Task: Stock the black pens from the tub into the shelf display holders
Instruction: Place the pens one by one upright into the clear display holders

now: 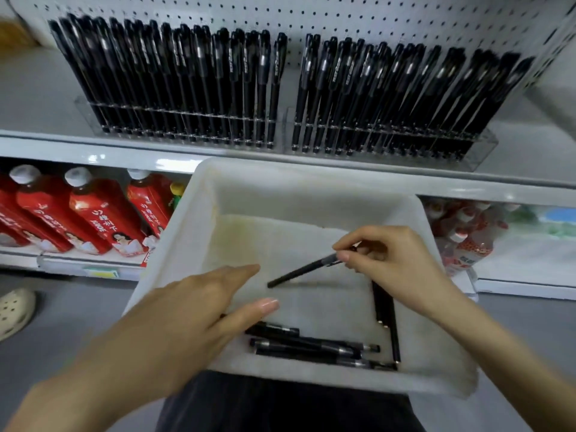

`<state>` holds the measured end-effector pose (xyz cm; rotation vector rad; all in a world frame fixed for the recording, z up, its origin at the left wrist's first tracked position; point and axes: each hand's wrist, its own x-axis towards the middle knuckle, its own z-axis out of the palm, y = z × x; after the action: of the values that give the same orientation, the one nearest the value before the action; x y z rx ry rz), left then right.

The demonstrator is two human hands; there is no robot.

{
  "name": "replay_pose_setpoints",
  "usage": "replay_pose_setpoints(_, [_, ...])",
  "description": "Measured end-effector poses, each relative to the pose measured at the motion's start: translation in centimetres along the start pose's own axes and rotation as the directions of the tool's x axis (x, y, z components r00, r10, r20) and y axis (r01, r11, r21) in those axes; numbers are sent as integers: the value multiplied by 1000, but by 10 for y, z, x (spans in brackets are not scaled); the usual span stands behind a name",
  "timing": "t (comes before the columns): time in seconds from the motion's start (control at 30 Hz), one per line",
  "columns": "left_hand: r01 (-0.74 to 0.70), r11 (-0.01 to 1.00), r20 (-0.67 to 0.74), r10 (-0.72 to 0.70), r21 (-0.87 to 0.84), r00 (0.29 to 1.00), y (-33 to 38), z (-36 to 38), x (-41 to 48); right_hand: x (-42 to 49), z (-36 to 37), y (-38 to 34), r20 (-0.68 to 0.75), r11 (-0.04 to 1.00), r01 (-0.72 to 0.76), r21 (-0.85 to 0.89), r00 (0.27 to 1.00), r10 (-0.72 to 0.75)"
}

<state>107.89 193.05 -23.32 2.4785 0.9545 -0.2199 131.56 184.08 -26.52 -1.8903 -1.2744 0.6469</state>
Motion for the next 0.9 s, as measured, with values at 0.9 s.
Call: replay_pose_setpoints(0.9, [15,875,-505,265,484,821,25,-47,153,106,-112,-61,-751,871,478,-113,533,-390])
